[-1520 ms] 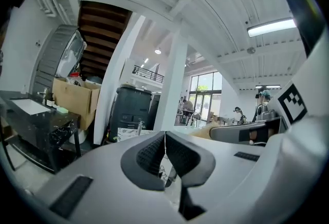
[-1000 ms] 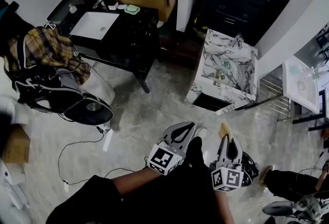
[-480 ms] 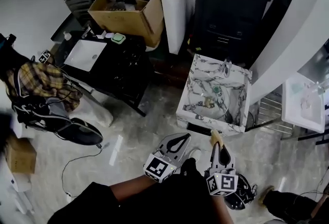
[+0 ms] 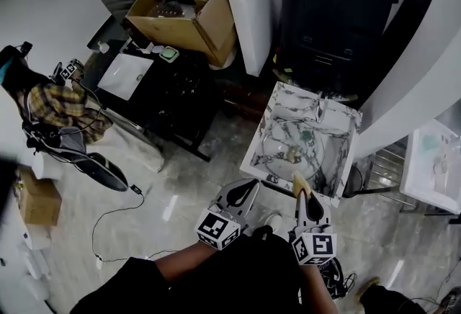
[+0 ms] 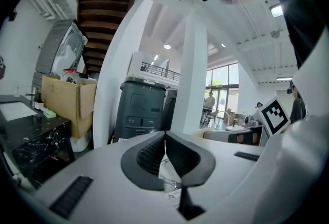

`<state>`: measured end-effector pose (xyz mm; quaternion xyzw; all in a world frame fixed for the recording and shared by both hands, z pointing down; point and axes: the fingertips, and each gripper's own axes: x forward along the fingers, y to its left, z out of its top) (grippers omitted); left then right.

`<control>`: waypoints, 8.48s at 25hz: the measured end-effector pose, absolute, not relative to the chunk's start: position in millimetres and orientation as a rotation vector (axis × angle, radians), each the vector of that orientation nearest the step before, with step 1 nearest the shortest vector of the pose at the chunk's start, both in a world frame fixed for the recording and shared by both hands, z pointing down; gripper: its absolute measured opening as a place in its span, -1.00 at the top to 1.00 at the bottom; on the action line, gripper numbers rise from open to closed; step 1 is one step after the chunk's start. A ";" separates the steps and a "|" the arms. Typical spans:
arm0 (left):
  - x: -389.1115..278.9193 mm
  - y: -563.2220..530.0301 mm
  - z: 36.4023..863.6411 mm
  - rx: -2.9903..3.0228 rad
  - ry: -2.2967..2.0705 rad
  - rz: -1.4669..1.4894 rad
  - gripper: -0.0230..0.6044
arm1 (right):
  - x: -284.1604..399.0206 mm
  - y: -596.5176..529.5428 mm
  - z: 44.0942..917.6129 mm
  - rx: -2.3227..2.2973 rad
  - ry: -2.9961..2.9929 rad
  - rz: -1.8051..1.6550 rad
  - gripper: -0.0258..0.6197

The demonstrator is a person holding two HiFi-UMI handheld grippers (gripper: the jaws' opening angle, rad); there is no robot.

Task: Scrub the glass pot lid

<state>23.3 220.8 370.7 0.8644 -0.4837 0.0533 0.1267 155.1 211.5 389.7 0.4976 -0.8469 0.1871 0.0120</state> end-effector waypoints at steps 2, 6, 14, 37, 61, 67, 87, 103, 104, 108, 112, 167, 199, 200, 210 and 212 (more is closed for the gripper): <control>19.8 212.2 376.4 2.487 -1.429 0.162 0.87 | 152.4 197.8 395.2 1.494 -2.649 0.563 0.73; 13.1 195.9 384.8 2.448 -1.458 0.164 0.87 | 134.0 177.2 404.6 1.303 -2.709 0.626 0.73; 1.2 147.3 414.1 2.416 -1.442 0.139 0.87 | 99.0 126.0 451.4 1.143 -2.608 0.619 0.73; -41.7 39.5 521.6 2.406 -1.296 0.427 0.87 | 32.8 26.8 637.0 0.885 -2.264 0.714 0.73; -29.5 31.3 547.0 2.287 -1.391 0.451 0.87 | 16.4 16.4 721.1 0.574 -2.300 0.713 0.73; -30.5 26.7 550.7 2.238 -1.435 0.477 0.87 | 20.4 4.3 725.3 0.590 -2.312 0.726 0.73; -21.5 4.6 548.4 2.265 -1.414 0.455 0.87 | 36.5 -36.2 731.7 0.782 -2.307 0.671 0.73; -4.9 4.2 554.2 2.293 -1.341 0.435 0.87 | 72.4 -70.9 737.1 1.103 -2.240 0.764 0.73; -3.9 4.5 555.0 2.291 -1.341 0.427 0.87 | 74.3 -72.6 736.8 1.121 -2.234 0.760 0.73; 0.0 5.0 555.7 2.302 -1.326 0.450 0.87 | 86.4 -77.9 736.1 1.205 -2.186 0.753 0.73; 4.9 4.2 556.9 2.305 -1.321 0.445 0.87 | 98.8 -81.9 737.9 1.272 -2.142 0.765 0.73; 71.8 34.7 554.7 2.393 -1.176 0.486 0.87 | 238.1 -47.7 737.1 1.524 -1.813 0.603 0.73; 69.8 59.2 555.9 2.383 -1.147 0.458 0.87 | 243.0 23.1 730.1 1.232 -1.787 0.592 0.73; 68.0 59.2 556.3 2.379 -1.148 0.462 0.87 | 241.0 24.2 730.2 1.217 -1.786 0.592 0.73; 51.2 56.2 555.5 2.366 -1.168 0.458 0.87 | 223.7 36.4 736.8 1.203 -1.766 0.783 0.73; 45.9 55.5 556.8 2.363 -1.174 0.464 0.87 | 216.4 36.8 736.8 1.183 -1.771 0.798 0.73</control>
